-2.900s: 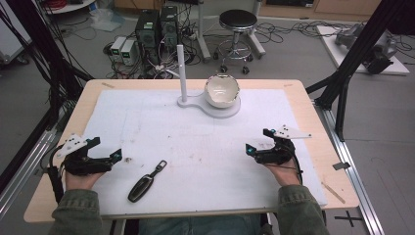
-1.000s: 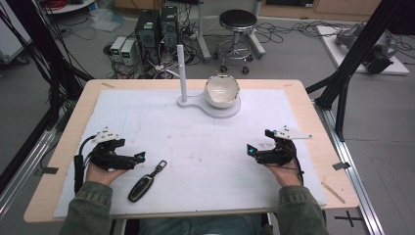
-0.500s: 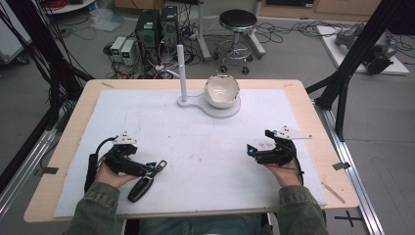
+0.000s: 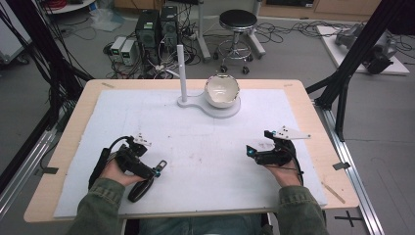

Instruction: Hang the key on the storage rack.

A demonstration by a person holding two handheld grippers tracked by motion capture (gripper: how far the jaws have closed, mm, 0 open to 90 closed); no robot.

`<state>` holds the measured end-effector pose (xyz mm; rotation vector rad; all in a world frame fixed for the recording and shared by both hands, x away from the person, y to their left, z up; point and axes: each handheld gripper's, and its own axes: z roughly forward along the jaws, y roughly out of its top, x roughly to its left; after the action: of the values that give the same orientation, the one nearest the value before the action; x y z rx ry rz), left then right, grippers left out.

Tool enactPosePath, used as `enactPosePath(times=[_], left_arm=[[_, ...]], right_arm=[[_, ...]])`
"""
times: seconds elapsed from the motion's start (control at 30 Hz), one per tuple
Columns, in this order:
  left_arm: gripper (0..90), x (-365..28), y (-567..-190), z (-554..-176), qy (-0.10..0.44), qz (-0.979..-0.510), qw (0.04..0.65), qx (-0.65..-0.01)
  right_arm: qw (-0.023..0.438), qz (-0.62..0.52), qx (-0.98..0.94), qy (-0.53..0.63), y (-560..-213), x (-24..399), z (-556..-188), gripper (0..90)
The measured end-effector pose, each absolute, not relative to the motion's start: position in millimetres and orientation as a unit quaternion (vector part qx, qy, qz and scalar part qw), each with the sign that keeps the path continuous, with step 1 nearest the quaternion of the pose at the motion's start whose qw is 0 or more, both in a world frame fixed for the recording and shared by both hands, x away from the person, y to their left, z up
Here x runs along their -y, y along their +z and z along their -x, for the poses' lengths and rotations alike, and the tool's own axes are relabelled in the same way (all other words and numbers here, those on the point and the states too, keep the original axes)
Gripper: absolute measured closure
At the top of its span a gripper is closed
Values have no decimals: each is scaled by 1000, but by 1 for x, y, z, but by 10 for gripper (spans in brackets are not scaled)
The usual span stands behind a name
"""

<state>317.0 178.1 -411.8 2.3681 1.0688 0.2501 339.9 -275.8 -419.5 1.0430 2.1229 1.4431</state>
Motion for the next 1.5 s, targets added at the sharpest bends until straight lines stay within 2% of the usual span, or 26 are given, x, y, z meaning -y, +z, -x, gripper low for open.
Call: enactPosePath(times=[0.17,0.3,0.5,0.67,0.73,1.13,1.37,1.5], left_arm=[[39,-170,-414,-318,73,-889,235,-386],[120,-168,-413,-322,59,-894,224,-383],[154,-161,-413,-324,54,-907,190,-372],[267,-156,-416,-322,44,-916,165,-362],[276,-154,-417,-321,49,-919,150,-362],[479,-147,-409,-322,46,-916,131,-378],[533,-142,-411,-323,30,-914,110,-389],[626,-143,-410,-326,35,-912,108,-395]], right_arm=[[185,-370,-755,509,-420,275,-340,3],[184,-370,-754,510,-420,276,-340,3],[182,-366,-758,509,-420,275,-340,3],[184,-365,-758,509,-420,275,-340,3],[184,-365,-758,508,-420,275,-340,3],[185,-367,-759,506,-421,275,-340,3],[183,-368,-759,504,-421,275,-340,3],[187,-365,-761,503,-421,275,-341,3]])
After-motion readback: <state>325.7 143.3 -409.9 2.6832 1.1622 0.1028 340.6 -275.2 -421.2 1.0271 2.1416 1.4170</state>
